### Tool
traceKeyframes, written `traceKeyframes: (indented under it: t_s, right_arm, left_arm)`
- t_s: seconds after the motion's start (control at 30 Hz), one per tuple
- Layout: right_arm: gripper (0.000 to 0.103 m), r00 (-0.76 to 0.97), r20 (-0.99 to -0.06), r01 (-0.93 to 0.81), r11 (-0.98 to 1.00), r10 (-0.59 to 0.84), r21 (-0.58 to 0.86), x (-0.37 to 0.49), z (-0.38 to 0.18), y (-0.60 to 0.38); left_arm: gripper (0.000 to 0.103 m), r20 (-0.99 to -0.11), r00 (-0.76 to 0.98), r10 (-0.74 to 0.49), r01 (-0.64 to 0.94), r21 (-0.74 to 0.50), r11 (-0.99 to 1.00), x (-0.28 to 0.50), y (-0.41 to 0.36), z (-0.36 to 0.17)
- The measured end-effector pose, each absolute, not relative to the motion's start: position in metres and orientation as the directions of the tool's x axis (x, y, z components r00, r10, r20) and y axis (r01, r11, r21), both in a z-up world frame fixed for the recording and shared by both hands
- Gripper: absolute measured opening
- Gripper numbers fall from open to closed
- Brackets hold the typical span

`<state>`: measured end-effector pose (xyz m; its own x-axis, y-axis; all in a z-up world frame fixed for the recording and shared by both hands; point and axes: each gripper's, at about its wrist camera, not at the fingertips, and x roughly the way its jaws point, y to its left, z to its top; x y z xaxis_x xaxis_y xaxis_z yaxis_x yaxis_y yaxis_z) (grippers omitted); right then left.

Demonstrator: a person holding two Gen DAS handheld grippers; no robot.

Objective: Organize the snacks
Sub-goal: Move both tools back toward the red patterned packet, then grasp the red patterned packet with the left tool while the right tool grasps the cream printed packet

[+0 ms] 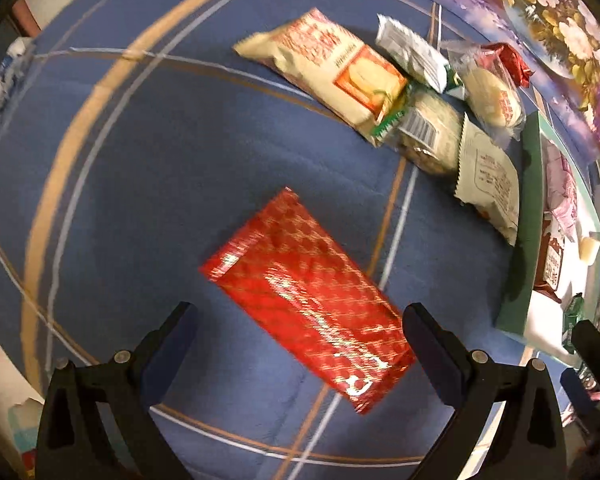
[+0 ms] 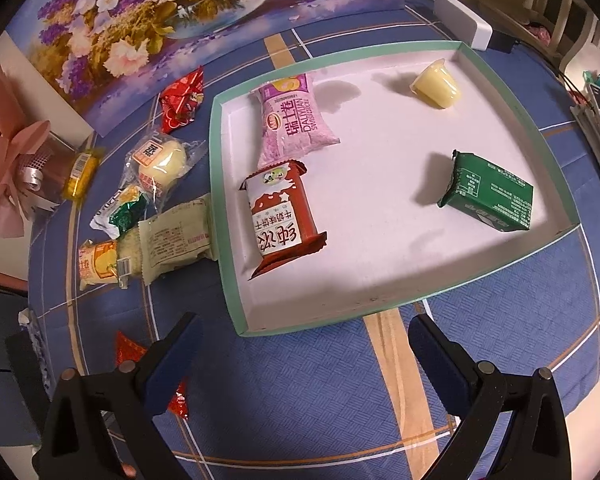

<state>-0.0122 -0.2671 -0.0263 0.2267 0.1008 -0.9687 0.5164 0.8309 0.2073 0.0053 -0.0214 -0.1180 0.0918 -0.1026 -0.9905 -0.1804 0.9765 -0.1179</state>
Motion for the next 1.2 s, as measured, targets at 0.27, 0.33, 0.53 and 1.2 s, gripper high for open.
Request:
traceKeyframes:
  t_s: [0.27, 0.33, 0.53, 1.2]
  right_arm:
    - [0.103, 0.224, -0.970, 0.520, 0.831, 0.093, 0.200, -0.012, -0.027, -0.266]
    - [0.103, 0.222, -0.971, 0.520, 0.831, 0.093, 0.198, -0.011, -0.027, -0.266]
    - [0.103, 0.220, -0.971, 0.516, 0.834, 0.088, 0.193, -0.010, -0.028, -0.264]
    - [0.103, 0.327, -0.937, 0.363, 0.900, 0.120, 0.242, 0.024, -0.009, -0.230]
  left_arm:
    - [0.097, -0.988, 0.121, -0.099, -0.171, -0.119, 0.978, 0.021, -0.044, -0.131]
    - [0.092, -0.988, 0.128, -0.082, -0.137, -0.099, 0.986, 0.020, -0.052, -0.131]
    - [0.072, -0.988, 0.153, -0.038, -0.090, -0.052, 0.995, 0.017, -0.065, -0.128]
    - [0.055, -0.977, 0.196, -0.083, -0.180, -0.119, 0.976, 0.037, -0.007, -0.072]
